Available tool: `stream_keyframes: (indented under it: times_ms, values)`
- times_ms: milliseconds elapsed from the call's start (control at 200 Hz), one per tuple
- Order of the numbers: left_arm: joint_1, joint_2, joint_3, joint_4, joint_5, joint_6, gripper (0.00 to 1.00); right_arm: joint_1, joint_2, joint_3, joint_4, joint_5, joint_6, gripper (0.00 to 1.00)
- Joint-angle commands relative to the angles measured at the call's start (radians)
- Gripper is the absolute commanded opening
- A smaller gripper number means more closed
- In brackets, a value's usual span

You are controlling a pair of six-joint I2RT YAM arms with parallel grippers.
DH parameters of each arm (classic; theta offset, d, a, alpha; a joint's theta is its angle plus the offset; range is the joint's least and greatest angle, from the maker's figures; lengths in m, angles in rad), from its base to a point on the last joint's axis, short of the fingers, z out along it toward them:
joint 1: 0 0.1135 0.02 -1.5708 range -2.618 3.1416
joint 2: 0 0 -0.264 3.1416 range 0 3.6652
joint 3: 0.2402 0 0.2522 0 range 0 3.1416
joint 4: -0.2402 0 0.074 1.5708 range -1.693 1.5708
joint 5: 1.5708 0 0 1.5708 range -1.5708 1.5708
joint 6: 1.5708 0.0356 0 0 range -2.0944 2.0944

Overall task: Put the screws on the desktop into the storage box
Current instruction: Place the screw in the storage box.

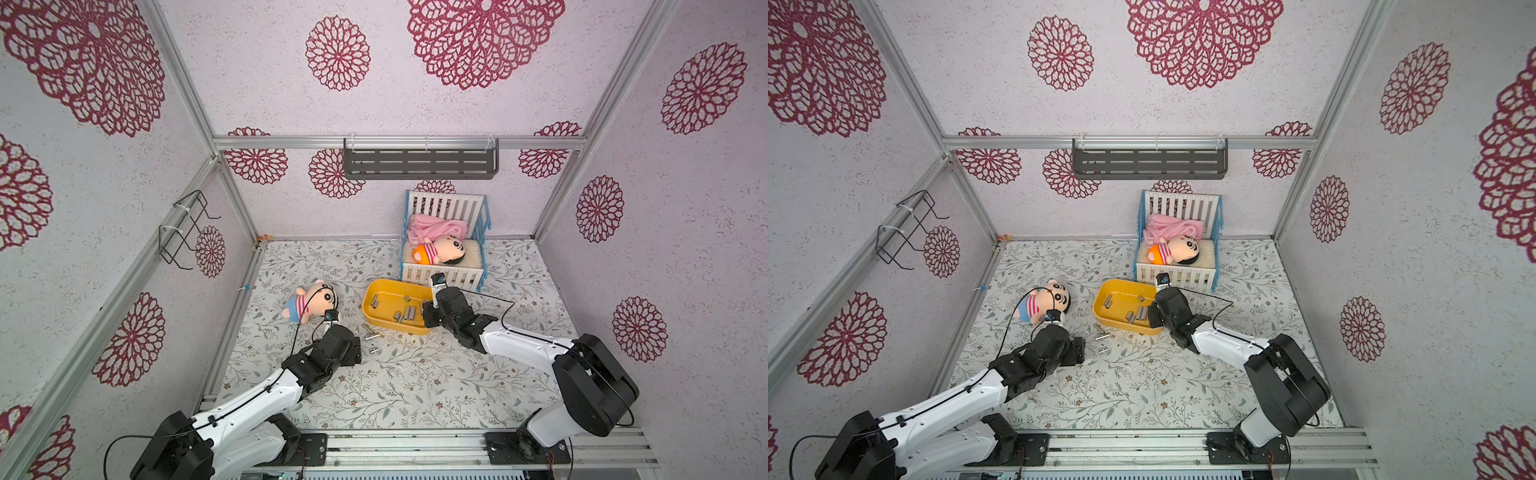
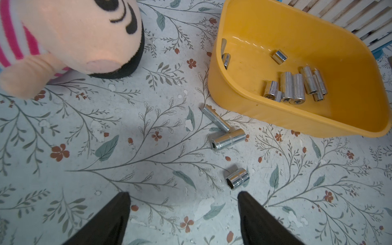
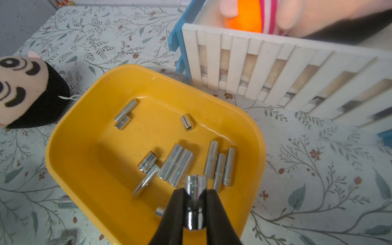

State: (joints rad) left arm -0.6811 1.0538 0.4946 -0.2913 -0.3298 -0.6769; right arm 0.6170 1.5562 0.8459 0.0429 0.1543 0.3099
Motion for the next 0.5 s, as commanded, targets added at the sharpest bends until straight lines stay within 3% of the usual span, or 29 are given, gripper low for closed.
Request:
stream_keyframes:
  times_ms: [0,105,495]
  values:
    - [-0.009,0.005,0.012,0.012,0.014,0.003,0.85,-0.007,0.021,0.042,0.039,-0.030,0.014,0.09]
    - [-0.009,0.004,0.011,0.013,0.022,0.005,0.85,-0.008,0.054,0.057,0.027,-0.032,0.011,0.10]
    - [-0.009,-0.040,-0.010,0.027,0.056,0.051,0.85,-0.007,0.022,0.031,0.049,-0.058,0.005,0.32]
